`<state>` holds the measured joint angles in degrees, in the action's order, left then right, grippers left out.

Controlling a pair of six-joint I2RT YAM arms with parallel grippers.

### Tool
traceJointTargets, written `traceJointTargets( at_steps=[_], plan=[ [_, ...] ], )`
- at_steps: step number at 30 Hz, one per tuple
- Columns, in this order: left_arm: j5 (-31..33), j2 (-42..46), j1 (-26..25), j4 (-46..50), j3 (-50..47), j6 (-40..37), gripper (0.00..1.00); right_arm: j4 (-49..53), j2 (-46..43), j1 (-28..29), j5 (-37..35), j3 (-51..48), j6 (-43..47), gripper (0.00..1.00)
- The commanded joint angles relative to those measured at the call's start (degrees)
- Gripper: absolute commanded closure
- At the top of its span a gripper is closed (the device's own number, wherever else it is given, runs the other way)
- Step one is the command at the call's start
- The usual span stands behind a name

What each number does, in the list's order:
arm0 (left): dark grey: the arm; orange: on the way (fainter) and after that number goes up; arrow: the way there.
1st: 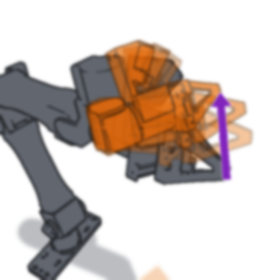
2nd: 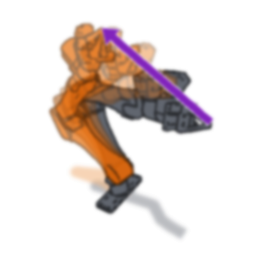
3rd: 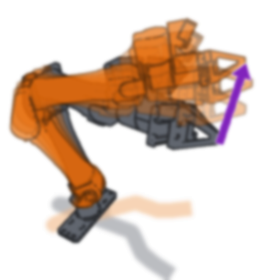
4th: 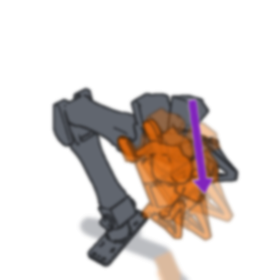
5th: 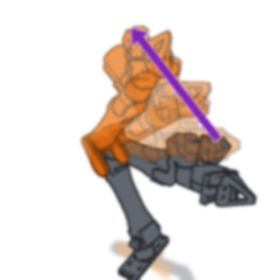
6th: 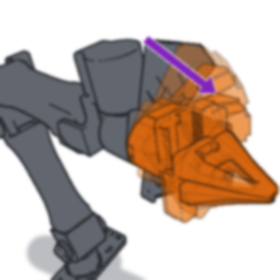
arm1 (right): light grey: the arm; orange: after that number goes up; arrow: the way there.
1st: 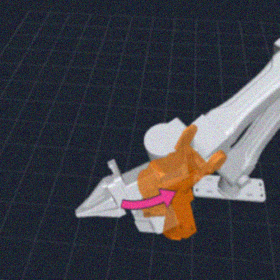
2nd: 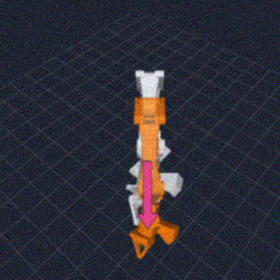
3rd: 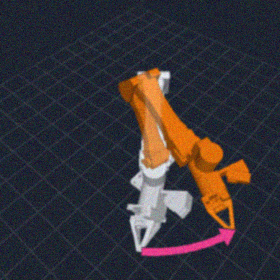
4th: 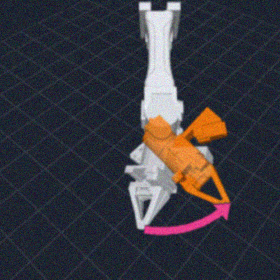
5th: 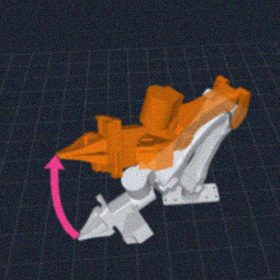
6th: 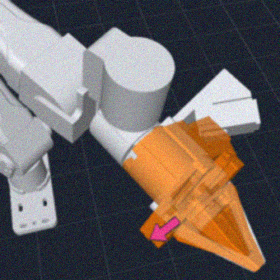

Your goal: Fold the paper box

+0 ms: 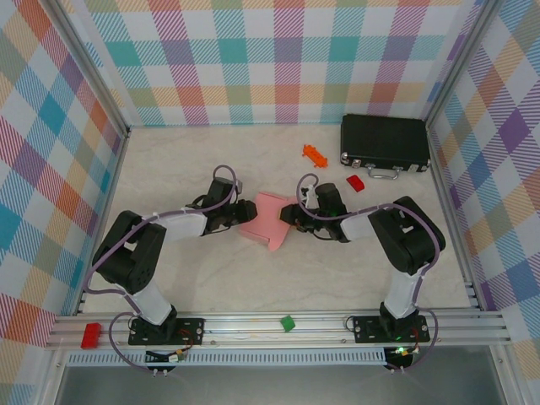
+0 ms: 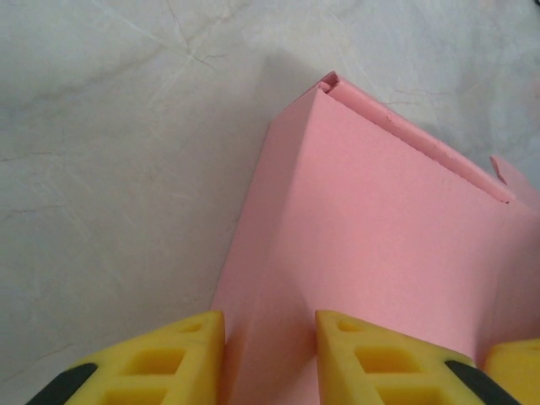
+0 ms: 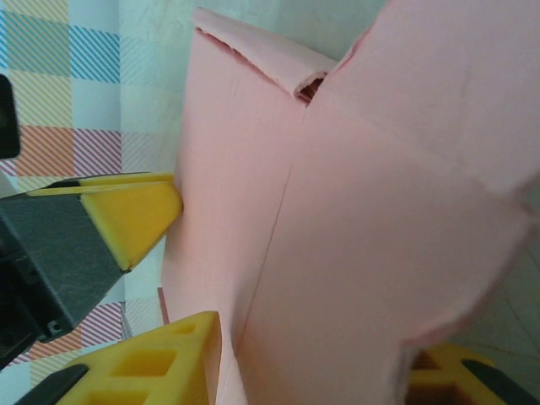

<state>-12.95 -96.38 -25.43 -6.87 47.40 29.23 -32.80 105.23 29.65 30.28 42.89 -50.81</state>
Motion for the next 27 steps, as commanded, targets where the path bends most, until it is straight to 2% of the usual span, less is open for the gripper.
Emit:
traceJointTargets(
  at_steps=[1,19,27],
  plan=[
    [-2.3,-3.3,1.2,1.9,-2.6,1.9,0.68,-1.4,-1.5,1.3,3.4,3.5,0.0,0.62],
    [-8.9,-8.1,3.4,-4.1,-2.9,4.4,0.67,3.4,1.1,2.3,6.0,14.2,1.0,0.62],
    [-9.9,-10.2,3.5,-4.5,-1.9,4.3,0.66,8.7,2.4,3.0,5.5,19.5,2.3,0.61]
  ],
)
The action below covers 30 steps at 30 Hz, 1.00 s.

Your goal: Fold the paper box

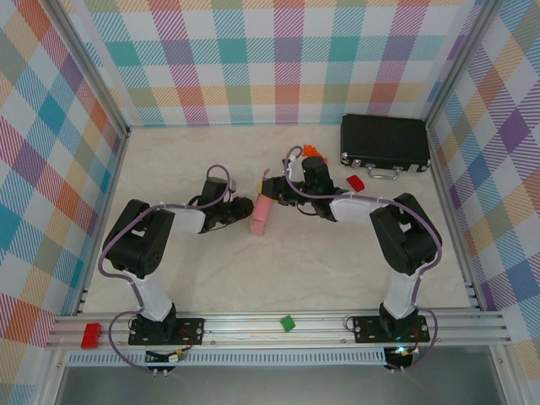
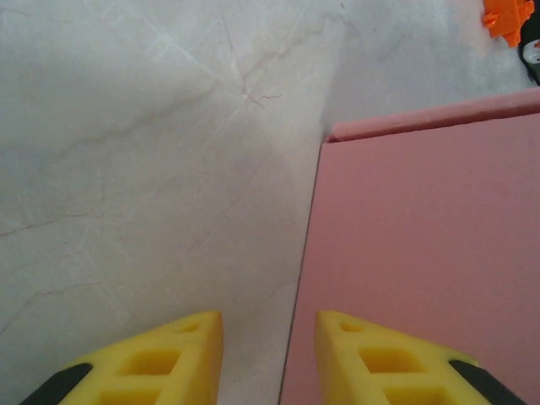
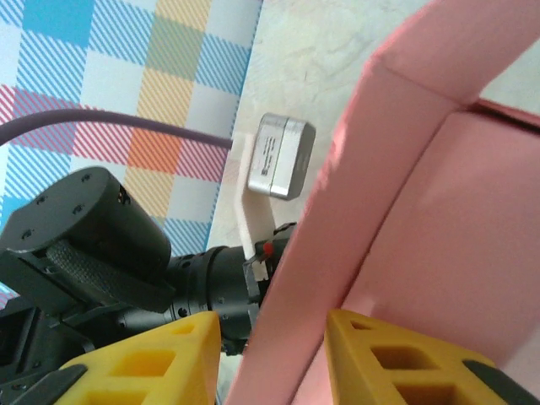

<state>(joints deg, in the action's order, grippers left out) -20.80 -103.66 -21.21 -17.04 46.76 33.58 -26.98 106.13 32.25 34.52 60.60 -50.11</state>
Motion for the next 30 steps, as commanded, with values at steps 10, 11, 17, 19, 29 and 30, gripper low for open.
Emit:
traceJointTargets(
  at_steps=[10,11,17,19,29,30],
  plan=[
    [5.5,2.4,-0.4,14.5,1.5,-3.5,0.62,14.4,-3.4,0.4,-4.1,5.8,6.9,0.55],
    [6.8,3.5,-0.3,15.8,1.8,-3.9,0.62,16.1,-4.1,0.4,-5.1,6.2,8.0,0.54],
    [13.4,10.2,-0.3,22.8,3.6,-6.0,0.59,20.6,-7.3,0.2,-6.1,8.4,11.4,0.53],
    [15.2,12.6,-0.3,25.4,4.2,-6.7,0.59,22.5,-8.3,0.2,-6.9,9.0,12.4,0.53],
    [20.6,26.9,-3.0,36.1,8.2,-10.7,0.26,33.5,-17.7,-3.1,-18.4,2.7,17.3,0.47],
    [20.6,27.0,-3.9,37.1,9.5,-11.3,0.19,33.9,-18.8,-3.6,-19.1,1.4,17.6,0.46]
  ],
)
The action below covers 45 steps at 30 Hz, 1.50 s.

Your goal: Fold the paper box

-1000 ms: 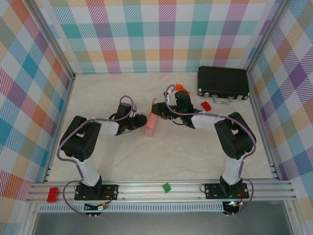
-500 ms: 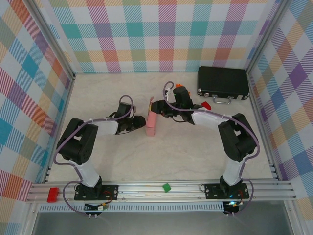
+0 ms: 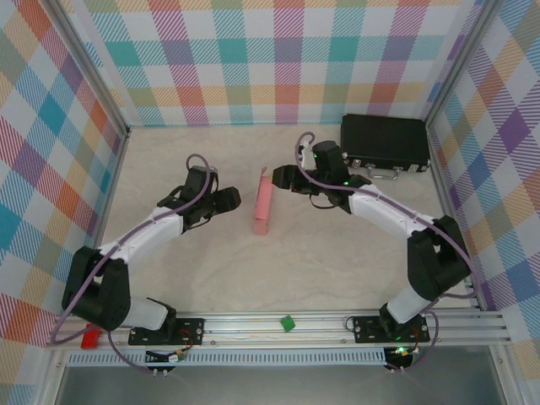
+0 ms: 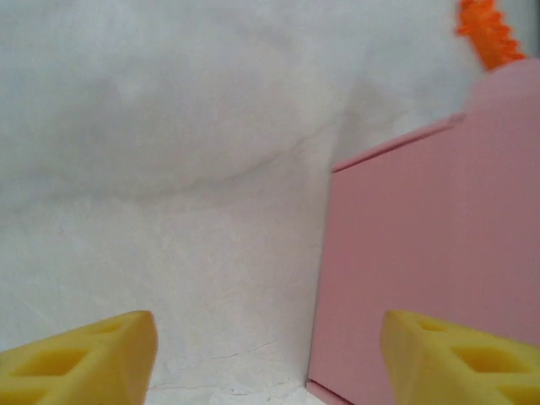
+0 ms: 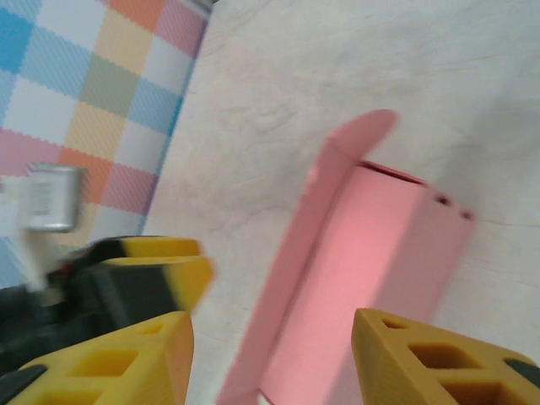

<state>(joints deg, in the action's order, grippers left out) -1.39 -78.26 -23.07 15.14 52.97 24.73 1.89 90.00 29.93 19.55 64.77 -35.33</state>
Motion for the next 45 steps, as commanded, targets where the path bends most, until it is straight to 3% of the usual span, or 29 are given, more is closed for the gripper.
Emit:
traceJointTargets(
  at_steps=[1,3,4,8,11,15,19,28,41,45],
  plan=[
    [1.4,1.2,-2.9,5.9,4.6,-2.8,0.13,5.7,-3.5,-1.7,-4.7,-3.8,3.3,0.46],
    [1.8,-0.4,-5.1,7.8,7.6,-4.7,0.01,6.3,-5.1,-2.9,-5.4,-6.3,3.5,0.46],
    [3.0,-1.5,-6.2,9.0,9.2,-5.3,0.00,6.6,-5.7,-3.3,-5.5,-7.3,3.8,0.45],
    [8.2,-7.2,-9.5,13.0,15.3,-7.9,0.00,7.2,-7.8,-5.0,-5.3,-11.0,4.0,0.45],
    [8.3,-11.7,-10.3,14.5,18.8,-8.7,0.00,7.4,-7.9,-5.3,-4.0,-11.9,4.5,0.45],
    [6.6,-16.0,-11.3,15.5,22.6,-10.1,0.00,3.1,-5.3,-5.3,4.1,-11.9,4.7,0.45],
    [4.9,-16.0,-11.0,12.3,21.6,-9.4,0.00,-2.6,0.6,-4.9,11.5,-9.5,1.7,0.47],
    [6.8,-10.2,-9.2,9.0,17.0,-7.3,0.03,-13.5,10.2,-4.3,17.6,-4.5,-5.6,0.50],
    [2.5,-9.5,-8.6,7.5,15.6,-8.5,0.03,-8.8,20.1,-1.8,19.3,5.6,-5.2,0.44],
    [2.0,-9.8,-8.6,7.9,15.8,-9.1,0.03,-4.6,21.6,-0.8,16.0,7.1,-4.7,0.45]
  ],
)
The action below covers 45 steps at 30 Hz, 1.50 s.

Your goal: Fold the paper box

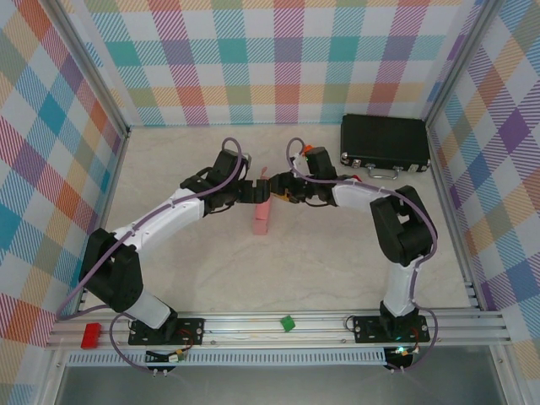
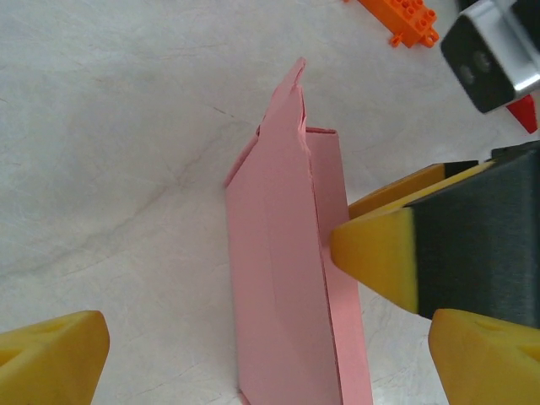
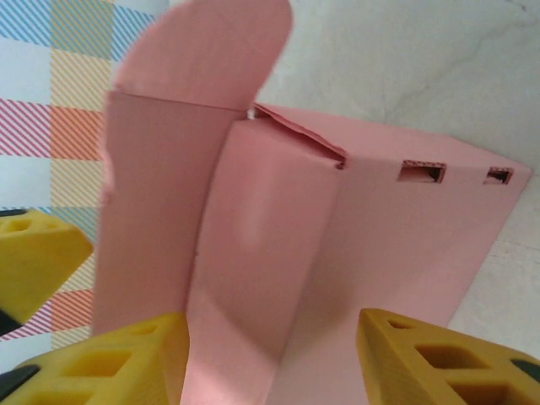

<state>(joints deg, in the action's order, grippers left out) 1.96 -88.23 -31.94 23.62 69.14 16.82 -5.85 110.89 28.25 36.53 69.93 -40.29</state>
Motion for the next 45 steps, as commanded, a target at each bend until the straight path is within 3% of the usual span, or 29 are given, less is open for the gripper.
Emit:
traceJointTargets(
  at_steps=[1,6,12,19,27,35,45],
  plan=[
    [-1.8,-0.1,0.3,-0.4,-0.2,-1.3,0.03,4.4,1.1,1.1,-2.1,2.3,0.4,0.47],
    [-3.4,-1.8,0.3,1.4,1.3,-2.1,0.03,8.2,1.9,1.7,-6.4,2.7,0.1,0.53],
    [-3.6,-2.6,0.3,2.2,2.0,-2.3,0.04,7.3,1.4,2.0,-5.9,2.9,-0.8,0.57],
    [-3.5,-1.5,0.3,2.4,2.3,-2.8,0.04,3.6,-3.9,1.9,-6.1,2.0,-2.3,0.43],
    [-3.8,-2.9,0.0,3.3,4.0,-3.5,0.04,4.7,-9.2,-0.6,-11.1,0.1,-3.0,0.41],
    [1.0,-10.0,-2.1,11.0,12.2,-4.7,0.04,13.8,-18.2,-5.5,-18.6,-6.8,1.7,0.38],
    [3.7,-18.4,-4.9,16.4,19.4,-7.5,0.17,16.6,-30.0,-12.6,-19.8,-20.3,4.3,0.36]
  ],
)
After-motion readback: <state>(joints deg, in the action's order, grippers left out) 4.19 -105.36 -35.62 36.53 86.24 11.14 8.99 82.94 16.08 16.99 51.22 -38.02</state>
